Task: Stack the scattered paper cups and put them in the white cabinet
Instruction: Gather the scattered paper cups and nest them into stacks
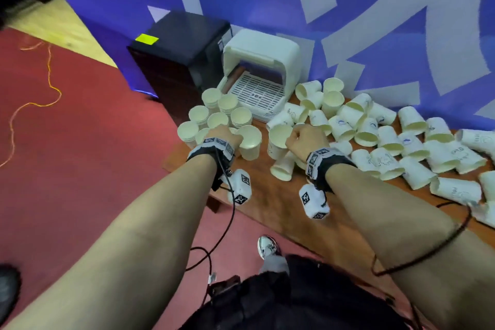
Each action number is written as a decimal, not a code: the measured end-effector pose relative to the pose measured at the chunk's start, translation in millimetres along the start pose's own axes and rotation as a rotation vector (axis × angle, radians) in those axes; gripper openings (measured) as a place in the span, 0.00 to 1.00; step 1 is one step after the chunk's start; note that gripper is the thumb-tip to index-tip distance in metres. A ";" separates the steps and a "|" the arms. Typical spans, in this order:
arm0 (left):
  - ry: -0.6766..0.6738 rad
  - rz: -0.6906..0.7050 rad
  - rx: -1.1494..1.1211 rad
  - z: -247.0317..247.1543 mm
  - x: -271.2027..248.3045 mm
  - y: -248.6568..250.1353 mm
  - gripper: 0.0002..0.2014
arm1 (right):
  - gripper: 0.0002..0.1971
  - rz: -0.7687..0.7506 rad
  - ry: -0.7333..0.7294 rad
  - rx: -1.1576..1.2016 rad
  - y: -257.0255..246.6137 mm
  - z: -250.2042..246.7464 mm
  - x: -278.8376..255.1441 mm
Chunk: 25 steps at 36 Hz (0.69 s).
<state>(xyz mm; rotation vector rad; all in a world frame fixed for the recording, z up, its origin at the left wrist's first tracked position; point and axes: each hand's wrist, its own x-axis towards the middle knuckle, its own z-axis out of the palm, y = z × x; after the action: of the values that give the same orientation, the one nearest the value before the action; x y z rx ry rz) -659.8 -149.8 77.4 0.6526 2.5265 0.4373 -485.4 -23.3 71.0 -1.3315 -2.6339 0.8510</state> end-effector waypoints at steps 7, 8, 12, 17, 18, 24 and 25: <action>0.033 -0.088 -0.075 -63.5 55.4 -17.8 0.13 | 0.05 -0.033 -0.049 0.188 -57.4 14.9 77.7; 0.037 -0.099 -0.087 -70.6 62.6 -16.9 0.13 | 0.05 -0.037 -0.050 0.206 -63.7 16.5 86.4; 0.065 -0.144 -0.128 -85.1 88.7 -20.7 0.17 | 0.07 -0.030 -0.034 0.279 -85.7 26.6 113.3; 0.035 -0.149 -0.139 -96.1 114.3 -36.7 0.17 | 0.08 0.002 -0.069 0.251 -106.7 43.4 136.8; 0.025 -0.147 -0.140 -99.1 122.3 -40.6 0.17 | 0.08 0.016 -0.075 0.240 -111.3 47.3 141.1; -0.036 -0.111 -0.171 -118.4 164.2 -67.4 0.14 | 0.03 0.088 -0.050 0.203 -136.5 73.6 154.8; -0.055 -0.103 -0.172 -121.3 173.3 -72.7 0.13 | 0.02 0.110 -0.038 0.184 -142.1 78.7 155.0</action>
<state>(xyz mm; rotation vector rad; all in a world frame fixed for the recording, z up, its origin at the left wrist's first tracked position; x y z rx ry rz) -883.3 -141.9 82.4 0.4608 2.4241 0.5836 -708.3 -7.2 48.4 -1.4342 -2.4568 1.1138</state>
